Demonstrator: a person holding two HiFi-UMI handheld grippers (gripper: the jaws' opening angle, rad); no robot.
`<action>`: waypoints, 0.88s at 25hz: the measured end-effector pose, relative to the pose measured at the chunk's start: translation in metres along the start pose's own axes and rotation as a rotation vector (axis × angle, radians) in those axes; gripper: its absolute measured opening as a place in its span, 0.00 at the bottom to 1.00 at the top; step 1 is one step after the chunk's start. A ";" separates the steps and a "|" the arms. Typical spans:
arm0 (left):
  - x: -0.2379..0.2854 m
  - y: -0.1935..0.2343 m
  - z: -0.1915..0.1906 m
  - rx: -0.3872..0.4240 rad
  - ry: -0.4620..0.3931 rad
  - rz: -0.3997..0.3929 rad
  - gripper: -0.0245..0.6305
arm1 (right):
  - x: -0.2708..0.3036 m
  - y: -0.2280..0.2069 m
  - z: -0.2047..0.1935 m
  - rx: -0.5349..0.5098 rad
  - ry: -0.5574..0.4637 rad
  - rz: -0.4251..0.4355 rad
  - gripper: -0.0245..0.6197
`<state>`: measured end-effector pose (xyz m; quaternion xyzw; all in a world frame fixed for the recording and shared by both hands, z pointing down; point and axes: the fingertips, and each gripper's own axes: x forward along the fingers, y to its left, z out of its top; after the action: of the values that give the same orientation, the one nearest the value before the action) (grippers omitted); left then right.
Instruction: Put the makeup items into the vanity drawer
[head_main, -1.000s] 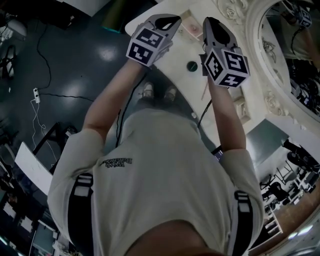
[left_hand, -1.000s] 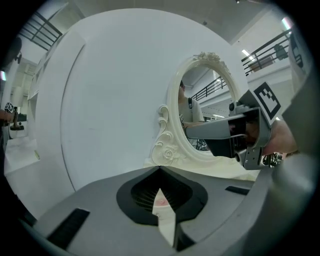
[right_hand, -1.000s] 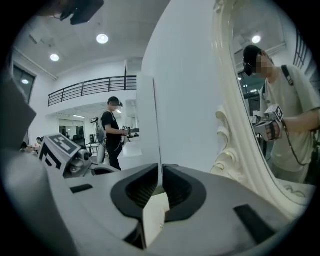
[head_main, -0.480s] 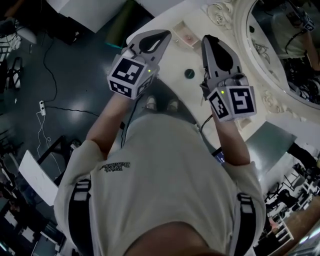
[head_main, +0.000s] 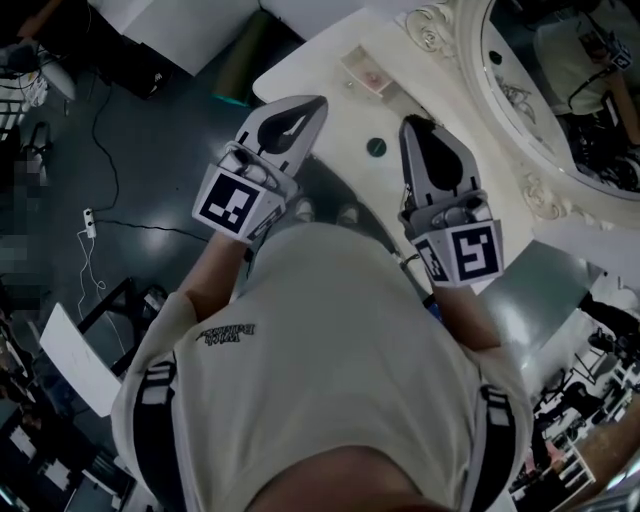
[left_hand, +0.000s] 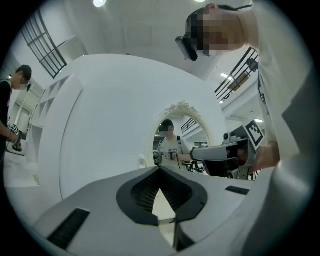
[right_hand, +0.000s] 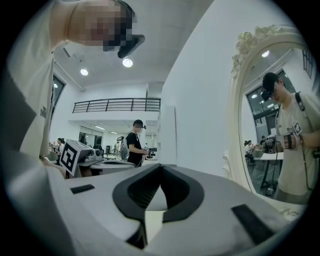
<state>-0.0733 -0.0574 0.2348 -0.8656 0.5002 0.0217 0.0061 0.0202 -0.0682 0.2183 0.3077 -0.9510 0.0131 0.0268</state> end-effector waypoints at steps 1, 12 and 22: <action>-0.002 -0.003 0.000 0.009 -0.002 0.000 0.06 | -0.002 0.001 -0.002 0.006 0.003 -0.001 0.05; -0.001 -0.024 -0.003 0.052 0.047 -0.005 0.06 | -0.019 -0.001 -0.007 0.035 0.008 -0.020 0.05; -0.007 -0.027 0.000 0.010 0.039 -0.010 0.06 | -0.022 0.002 -0.012 0.044 0.024 -0.016 0.05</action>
<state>-0.0537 -0.0378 0.2348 -0.8685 0.4958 0.0025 0.0008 0.0377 -0.0536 0.2294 0.3156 -0.9476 0.0372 0.0314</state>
